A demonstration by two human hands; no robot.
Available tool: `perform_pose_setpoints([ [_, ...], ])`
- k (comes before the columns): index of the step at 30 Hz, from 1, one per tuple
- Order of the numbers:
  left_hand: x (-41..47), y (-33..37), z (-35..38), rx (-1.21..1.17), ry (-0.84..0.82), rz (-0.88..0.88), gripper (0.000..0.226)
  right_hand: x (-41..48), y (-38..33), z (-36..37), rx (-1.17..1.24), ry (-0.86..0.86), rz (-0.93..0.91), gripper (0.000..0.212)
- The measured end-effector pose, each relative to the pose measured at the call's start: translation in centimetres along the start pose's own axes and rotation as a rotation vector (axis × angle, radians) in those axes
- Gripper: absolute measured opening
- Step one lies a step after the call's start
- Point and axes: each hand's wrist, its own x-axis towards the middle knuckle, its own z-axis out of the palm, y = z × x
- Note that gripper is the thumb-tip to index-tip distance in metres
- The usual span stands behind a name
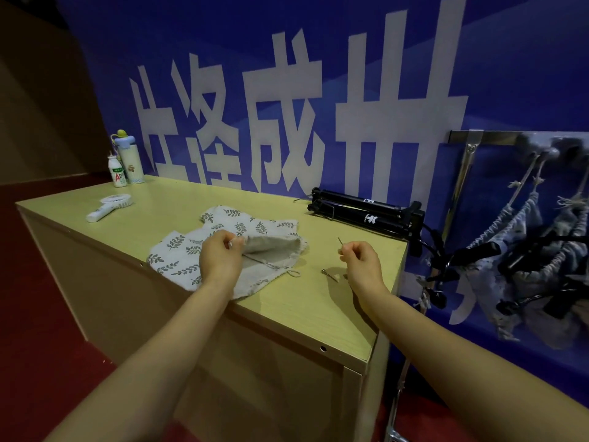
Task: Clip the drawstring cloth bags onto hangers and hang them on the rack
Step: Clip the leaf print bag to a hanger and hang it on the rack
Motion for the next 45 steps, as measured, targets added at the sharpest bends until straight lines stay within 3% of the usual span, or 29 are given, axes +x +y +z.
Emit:
perform_pose_setpoints([
  [6, 0.1, 2.5, -4.1, 0.054, 0.271, 0.092, 0.019, -2.8, -5.7, 6.3, 0.048, -0.319, -0.193, 0.017],
  [13, -0.9, 3.7, -9.3, -0.002, 0.376, 0.167, 0.015, -6.8, -9.0, 14.0, -0.445, -0.648, -0.574, 0.009],
  [21, -2.0, 3.6, -13.6, 0.017, 0.352, 0.261, 0.015, -9.7, -9.4, 19.8, -0.529, -0.887, -0.576, 0.009],
  [23, -2.1, 3.4, -13.5, 0.019, 0.328, 0.255, 0.014, -9.9, -8.6, 20.2, -0.500, -0.940, -0.554, 0.025],
  [26, -1.8, 3.2, -12.8, -0.001, 0.300, 0.232, 0.013, -9.7, -7.7, 19.4, -0.515, -0.906, -0.480, 0.038],
  [30, -1.2, 2.7, -10.9, -0.057, 0.271, 0.160, 0.014, -7.9, -8.1, 17.0, -0.533, -0.918, -0.581, 0.019],
  [33, -0.7, 2.1, -8.5, -0.075, 0.250, 0.101, 0.015, -4.9, -7.6, 14.4, -0.451, -0.778, -0.495, 0.033],
  [37, 0.1, 1.7, -4.4, -0.106, 0.220, 0.054, 0.016, 0.5, -5.5, 9.5, -0.346, -0.430, -0.348, 0.025],
  [41, 0.9, 2.2, -0.3, -0.125, 0.151, 0.030, 0.017, 6.7, -2.5, 4.0, -0.691, -0.142, -0.308, 0.022],
  [45, 2.0, 1.5, 3.5, -0.103, 0.091, -0.026, 0.017, 10.5, 1.3, 0.3, -0.901, 0.013, -0.216, 0.038],
])
